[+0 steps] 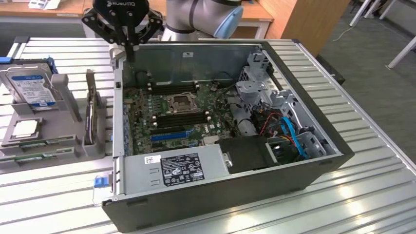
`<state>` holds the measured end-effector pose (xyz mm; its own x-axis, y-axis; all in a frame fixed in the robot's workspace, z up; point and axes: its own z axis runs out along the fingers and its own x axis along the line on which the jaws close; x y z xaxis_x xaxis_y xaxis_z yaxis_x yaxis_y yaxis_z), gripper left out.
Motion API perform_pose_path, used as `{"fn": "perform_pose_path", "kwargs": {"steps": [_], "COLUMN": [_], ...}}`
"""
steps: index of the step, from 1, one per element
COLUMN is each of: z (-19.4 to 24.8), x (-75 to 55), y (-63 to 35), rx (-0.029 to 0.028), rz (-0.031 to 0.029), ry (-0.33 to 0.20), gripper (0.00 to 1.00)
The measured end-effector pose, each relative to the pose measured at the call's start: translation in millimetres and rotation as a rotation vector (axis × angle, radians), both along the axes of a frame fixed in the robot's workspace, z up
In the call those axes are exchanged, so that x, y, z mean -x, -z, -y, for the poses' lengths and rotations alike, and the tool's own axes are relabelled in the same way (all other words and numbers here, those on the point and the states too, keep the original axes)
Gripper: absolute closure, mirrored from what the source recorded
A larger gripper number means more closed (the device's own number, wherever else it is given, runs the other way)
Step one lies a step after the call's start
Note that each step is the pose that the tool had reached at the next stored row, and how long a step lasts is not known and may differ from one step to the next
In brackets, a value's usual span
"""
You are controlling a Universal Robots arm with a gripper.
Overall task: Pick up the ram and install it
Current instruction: 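Reach for the ram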
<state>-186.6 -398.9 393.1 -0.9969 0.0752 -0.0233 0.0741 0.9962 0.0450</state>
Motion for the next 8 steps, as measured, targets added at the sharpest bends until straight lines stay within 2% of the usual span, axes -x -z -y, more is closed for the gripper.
{"fn": "perform_pose_path", "kwargs": {"steps": [8], "z": [0.0], "x": [18.3], "y": [0.0], "rx": [0.0], "rz": [-0.0001], "ry": [0.0], "gripper": [0.9]}}
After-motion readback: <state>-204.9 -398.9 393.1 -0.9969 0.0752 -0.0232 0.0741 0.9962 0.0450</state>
